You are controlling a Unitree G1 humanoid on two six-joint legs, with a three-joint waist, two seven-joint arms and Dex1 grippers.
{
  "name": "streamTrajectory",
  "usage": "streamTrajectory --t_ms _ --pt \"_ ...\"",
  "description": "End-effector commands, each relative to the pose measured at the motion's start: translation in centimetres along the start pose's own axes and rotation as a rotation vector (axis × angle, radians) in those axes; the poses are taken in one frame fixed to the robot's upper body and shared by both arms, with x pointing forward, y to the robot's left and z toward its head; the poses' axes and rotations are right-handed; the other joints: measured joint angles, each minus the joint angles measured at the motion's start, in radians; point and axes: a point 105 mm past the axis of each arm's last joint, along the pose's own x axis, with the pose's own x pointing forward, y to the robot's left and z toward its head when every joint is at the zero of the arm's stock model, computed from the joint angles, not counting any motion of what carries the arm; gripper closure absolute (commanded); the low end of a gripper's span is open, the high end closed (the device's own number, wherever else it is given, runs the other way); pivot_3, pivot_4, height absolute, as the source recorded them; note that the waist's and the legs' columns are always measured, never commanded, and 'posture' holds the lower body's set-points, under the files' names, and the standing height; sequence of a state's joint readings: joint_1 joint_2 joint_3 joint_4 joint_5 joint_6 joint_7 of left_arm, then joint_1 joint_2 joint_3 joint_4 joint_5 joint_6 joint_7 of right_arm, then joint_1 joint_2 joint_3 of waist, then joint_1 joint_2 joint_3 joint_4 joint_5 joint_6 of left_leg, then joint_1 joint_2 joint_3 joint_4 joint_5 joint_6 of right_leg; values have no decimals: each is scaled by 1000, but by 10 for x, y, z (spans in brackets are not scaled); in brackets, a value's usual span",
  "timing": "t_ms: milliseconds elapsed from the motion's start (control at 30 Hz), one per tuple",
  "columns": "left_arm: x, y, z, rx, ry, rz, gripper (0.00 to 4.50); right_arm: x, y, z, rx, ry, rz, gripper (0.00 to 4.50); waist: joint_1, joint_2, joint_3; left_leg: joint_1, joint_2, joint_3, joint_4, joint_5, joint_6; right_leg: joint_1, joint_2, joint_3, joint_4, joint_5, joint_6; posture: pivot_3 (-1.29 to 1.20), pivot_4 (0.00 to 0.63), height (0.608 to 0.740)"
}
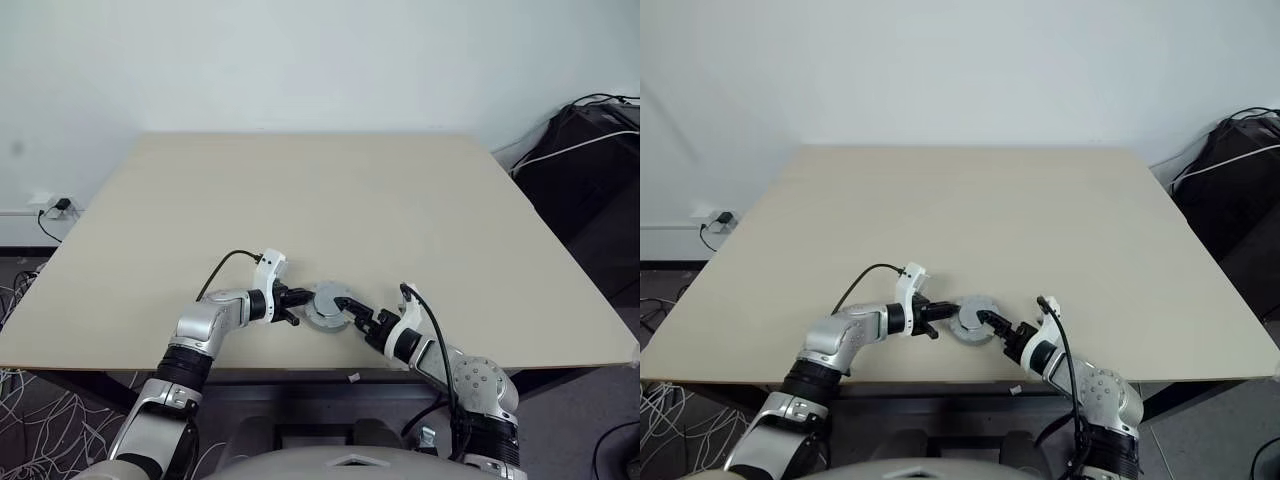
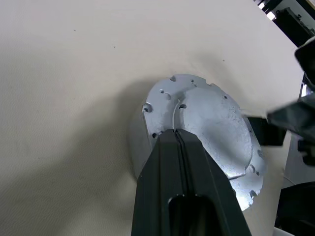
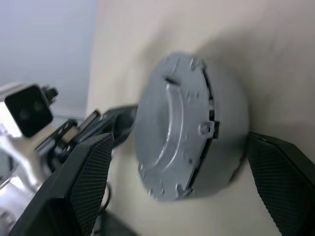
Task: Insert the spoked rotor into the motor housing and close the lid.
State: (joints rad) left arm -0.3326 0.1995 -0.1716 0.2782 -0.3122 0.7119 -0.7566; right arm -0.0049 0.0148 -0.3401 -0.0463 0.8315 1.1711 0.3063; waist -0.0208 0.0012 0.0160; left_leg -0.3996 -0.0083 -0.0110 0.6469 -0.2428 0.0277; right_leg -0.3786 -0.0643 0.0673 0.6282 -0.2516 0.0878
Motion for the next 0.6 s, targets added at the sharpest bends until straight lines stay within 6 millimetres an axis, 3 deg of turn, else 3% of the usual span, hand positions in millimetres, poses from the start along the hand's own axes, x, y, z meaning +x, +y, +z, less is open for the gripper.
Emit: streamTrajectory --t_ms 33,433,533,600 --pt "5 -7 -10 -1 46 -21 4500 2 23 -2 22 22 120 39 -4 0 0 0 0 0 0 0 0 0 0 0 0 0 0 0 0 740" --pt "6 -8 -11 -2 50 -25 4500 20 24 -2 111 -12 129 39 -19 0 0 2 1 1 1 0 -1 1 1 0 0 1 3 0 0 740" --pt "5 -8 -12 -3 51 -24 4500 21 36 0 108 -12 183 644 -19 1 0 2 1 1 1 -2 -4 1 1 1 0 2 4 0 0 740" --pt "4 -8 -12 -3 51 -21 4500 20 41 0 105 -5 206 1282 -19 1 0 2 1 1 1 -2 -3 0 1 1 0 2 3 0 0 740"
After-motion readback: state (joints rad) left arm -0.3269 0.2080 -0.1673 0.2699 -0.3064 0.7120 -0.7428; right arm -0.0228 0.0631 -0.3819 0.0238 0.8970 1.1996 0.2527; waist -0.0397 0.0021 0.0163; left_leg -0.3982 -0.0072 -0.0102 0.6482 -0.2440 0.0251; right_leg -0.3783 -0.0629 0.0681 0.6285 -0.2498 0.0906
